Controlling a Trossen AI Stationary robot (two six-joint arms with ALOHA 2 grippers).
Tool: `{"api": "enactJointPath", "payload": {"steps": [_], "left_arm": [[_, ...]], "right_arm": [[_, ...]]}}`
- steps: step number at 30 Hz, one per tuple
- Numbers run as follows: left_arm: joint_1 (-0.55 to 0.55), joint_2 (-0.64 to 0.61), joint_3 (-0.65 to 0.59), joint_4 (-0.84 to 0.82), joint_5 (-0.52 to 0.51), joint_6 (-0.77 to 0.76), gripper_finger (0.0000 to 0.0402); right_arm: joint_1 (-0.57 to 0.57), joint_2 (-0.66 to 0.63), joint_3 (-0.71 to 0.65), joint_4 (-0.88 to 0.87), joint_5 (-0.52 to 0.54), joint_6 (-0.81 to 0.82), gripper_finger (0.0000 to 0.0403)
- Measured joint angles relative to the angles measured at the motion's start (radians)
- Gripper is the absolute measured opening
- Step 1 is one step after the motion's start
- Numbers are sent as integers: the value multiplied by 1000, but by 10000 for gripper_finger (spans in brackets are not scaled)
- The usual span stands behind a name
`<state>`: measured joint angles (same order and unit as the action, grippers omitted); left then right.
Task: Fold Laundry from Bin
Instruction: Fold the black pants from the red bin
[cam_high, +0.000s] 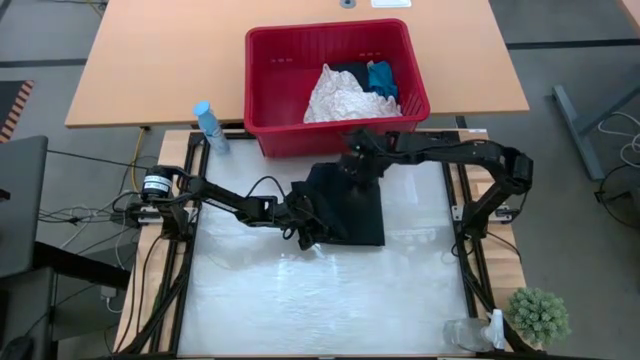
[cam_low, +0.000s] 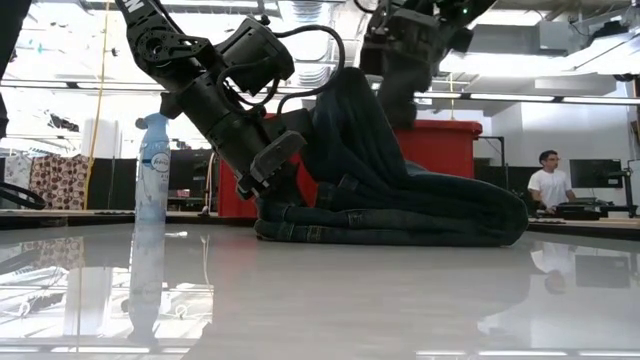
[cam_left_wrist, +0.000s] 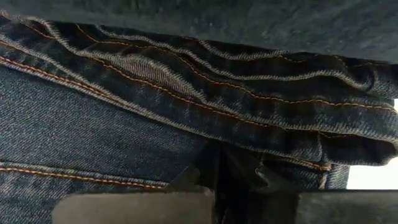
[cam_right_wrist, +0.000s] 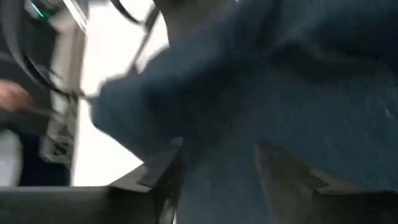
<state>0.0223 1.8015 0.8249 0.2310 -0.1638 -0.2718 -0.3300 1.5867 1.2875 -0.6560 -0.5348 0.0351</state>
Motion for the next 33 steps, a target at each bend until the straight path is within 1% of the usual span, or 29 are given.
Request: {"api": "enactJointPath", "payload": {"steps": [3, 5, 7, 8, 9, 12, 14, 17, 22, 25, 28, 30, 32, 33], "left_arm": [[0, 0, 0, 0, 0, 0, 0], [0, 0, 0, 0, 0, 0, 0], [0, 0, 0, 0, 0, 0, 0], [0, 0, 0, 0, 0, 0, 0], [0, 0, 0, 0, 0, 0, 0], [0, -2, 0, 2, 1, -1, 0], [0, -12, 0, 2, 3, -6, 0], [0, -41, 0, -15, 7, -21, 0], [0, -127, 0, -84, 43, -56, 0], [0, -219, 1, -186, 63, -57, 0], [0, -331, 2, -374, 70, -51, 0], [-1, -421, 1, -447, 27, -65, 0], [-1, -513, 1, -427, -64, -72, 0], [-1, -551, -2, -377, -121, -55, 0]], "right_arm": [[3, 1, 0, -56, 35, -49, 153], [5, 6, 0, -56, 42, -47, 100], [9, 16, 0, -53, 76, -46, 41], [12, 21, 0, -53, 108, -47, 23], [16, 26, 0, -54, 141, -47, 17], [25, 51, 0, -47, 192, -47, 25], [31, 72, 0, -48, 195, -47, 24], [43, 109, 0, -48, 201, -66, 12], [50, 179, 0, -43, 201, -74, 15], [49, 215, 0, -43, 200, -90, 18], [50, 234, 1, -37, 200, -95, 16], [49, 234, 1, -35, 201, -97, 16], [49, 233, 1, -25, 201, -96, 16], [49, 232, 1, -22, 201, -96, 16]]}}
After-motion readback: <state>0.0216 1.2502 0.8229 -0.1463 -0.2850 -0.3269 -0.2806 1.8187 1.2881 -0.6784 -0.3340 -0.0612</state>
